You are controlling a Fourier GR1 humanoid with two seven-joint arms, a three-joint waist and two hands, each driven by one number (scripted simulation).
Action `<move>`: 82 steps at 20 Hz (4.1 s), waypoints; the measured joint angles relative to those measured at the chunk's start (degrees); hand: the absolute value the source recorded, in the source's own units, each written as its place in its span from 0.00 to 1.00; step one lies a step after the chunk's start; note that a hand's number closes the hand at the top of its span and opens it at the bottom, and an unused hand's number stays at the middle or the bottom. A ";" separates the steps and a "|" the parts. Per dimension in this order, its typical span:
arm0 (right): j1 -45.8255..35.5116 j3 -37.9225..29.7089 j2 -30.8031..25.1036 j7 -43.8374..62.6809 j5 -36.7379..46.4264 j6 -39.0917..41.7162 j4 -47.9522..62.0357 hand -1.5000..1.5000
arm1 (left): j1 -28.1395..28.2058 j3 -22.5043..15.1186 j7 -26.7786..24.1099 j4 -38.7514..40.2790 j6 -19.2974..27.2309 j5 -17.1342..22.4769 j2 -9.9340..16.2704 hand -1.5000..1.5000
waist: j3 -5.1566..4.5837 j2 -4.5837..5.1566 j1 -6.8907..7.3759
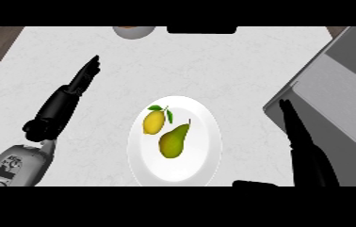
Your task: Pick the pear from the plate and place it in the cardboard box
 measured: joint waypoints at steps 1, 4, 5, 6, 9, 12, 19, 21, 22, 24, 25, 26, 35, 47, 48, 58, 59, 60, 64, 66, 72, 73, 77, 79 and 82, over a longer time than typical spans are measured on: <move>-1.49 0.72 0.49 1.42 -0.68 2.35 0.21 0.00 | 0.02 -0.39 -0.02 -0.16 -0.12 -0.24 -0.24 0.50 | 0.00 0.05 0.35; -6.16 2.55 2.60 4.62 -3.21 8.12 1.82 0.00 | -1.19 0.05 -0.07 0.83 -0.94 -0.14 -0.24 0.50 | 0.01 0.23 0.87; -7.83 3.10 3.67 5.56 -3.92 9.68 2.66 0.00 | -1.05 -0.01 -0.54 1.19 -0.95 -0.33 -0.47 0.50 | 0.00 0.26 1.07; -9.35 3.04 4.31 6.37 -4.95 11.23 3.68 0.00 | -1.04 -0.09 -0.39 0.78 -1.10 -0.46 -0.34 0.50 | -0.01 0.24 1.36; -13.76 3.84 7.05 8.52 -6.61 14.51 7.06 0.00 | -1.41 -0.27 -0.23 1.20 -1.29 -0.65 -0.83 0.50 | -0.03 0.25 1.56; -17.18 4.29 10.57 10.14 -7.84 16.91 11.23 0.00 | -1.12 0.00 -0.56 1.09 -1.62 -0.83 -0.52 0.50 | -0.03 0.16 1.72; -23.93 1.82 19.70 11.45 -9.80 20.58 22.94 0.00 | -1.39 0.37 -0.19 1.27 -1.78 -1.17 -0.88 0.50 | 0.04 0.01 1.14; -24.87 1.44 21.11 11.62 -10.25 20.88 25.34 0.00 | -0.93 0.41 -0.39 1.39 -1.59 -1.46 -1.20 0.50 | 0.08 -0.04 0.89; -25.65 1.25 21.60 11.67 -10.71 20.98 26.45 0.00 | -1.07 0.46 0.00 1.13 -1.50 -1.48 -1.31 0.50 | 0.09 -0.09 0.83; -27.08 0.96 22.29 11.72 -10.98 21.09 29.36 0.00 | -0.97 0.62 0.25 0.90 -1.72 -1.48 -1.23 0.50 | 0.11 -0.13 0.84; -27.77 0.91 22.53 11.73 -10.90 21.15 30.62 0.00 | -0.74 0.80 -0.13 1.13 -1.81 -1.48 -1.24 0.50 | 0.11 -0.14 0.77; -28.62 0.61 22.72 11.71 -10.86 21.29 31.84 0.00 | -0.81 1.03 0.03 1.15 -2.00 -1.32 -1.20 0.50 | 0.12 -0.14 0.70; -33.01 0.70 23.32 11.80 -10.74 20.99 39.30 0.00 | -0.81 1.64 -0.11 1.56 -2.31 -1.90 -2.12 0.50 | 0.18 -0.28 0.24; -33.99 2.50 23.37 11.94 -12.47 20.08 45.45 0.00 | 0.49 2.47 -0.21 0.88 -2.90 -3.09 -2.84 0.50 | 0.26 -0.18 0.18; -34.38 2.73 23.37 11.93 -12.92 19.94 45.75 0.00 | 0.06 2.67 0.05 0.91 -3.06 -3.13 -2.87 0.50 | 0.26 -0.16 0.19; -33.02 6.09 23.40 11.31 -14.17 17.23 49.49 0.00 | 0.35 3.73 -0.53 1.30 -4.30 -4.05 -3.65 0.50 | 0.30 -0.07 0.33; -32.62 6.29 23.40 11.26 -14.01 17.02 49.71 0.00 | 0.65 3.64 -0.74 1.33 -4.24 -4.30 -3.88 0.50 | 0.29 -0.09 0.27; -32.59 6.20 23.39 11.23 -13.96 16.87 50.31 0.00 | 1.16 3.68 -0.65 0.67 -4.46 -4.25 -3.76 0.50 | 0.30 -0.12 0.37; -32.70 6.83 23.40 11.14 -14.69 15.95 51.12 0.00 | 0.96 4.89 -1.28 1.45 -5.45 -4.20 -3.31 0.50 | 0.30 -0.10 0.30; -31.56 7.37 23.49 10.10 -14.63 15.18 51.95 0.00 | 0.46 5.46 -0.57 1.01 -5.73 -4.04 -3.31 0.50 | 0.32 -0.16 0.29; -31.78 10.26 23.30 7.27 -14.69 13.18 53.29 1.00 | 0.30 5.50 0.69 0.49 -5.73 -5.56 -5.30 0.50 | 0.26 -0.51 0.27; -32.02 10.06 23.39 7.00 -13.76 13.35 52.96 1.00 | -0.07 5.92 0.67 1.04 -6.06 -5.64 -5.32 0.50 | 0.27 -0.47 0.13; -32.29 11.92 23.54 5.19 -10.85 12.26 54.07 1.00 | 0.99 5.77 0.56 0.12 -6.03 -6.75 -6.31 0.50 | 0.31 -0.60 0.20; -32.33 12.41 23.49 3.75 -9.25 12.01 54.20 1.00 | 1.14 6.50 0.90 -0.16 -6.55 -6.66 -6.22 0.50 | 0.32 -0.65 0.16; -32.30 13.27 19.27 -4.30 -9.02 14.23 52.39 1.00 | 0.58 7.05 0.98 0.07 -7.01 -6.79 -6.21 0.50 | 0.38 -0.42 0.09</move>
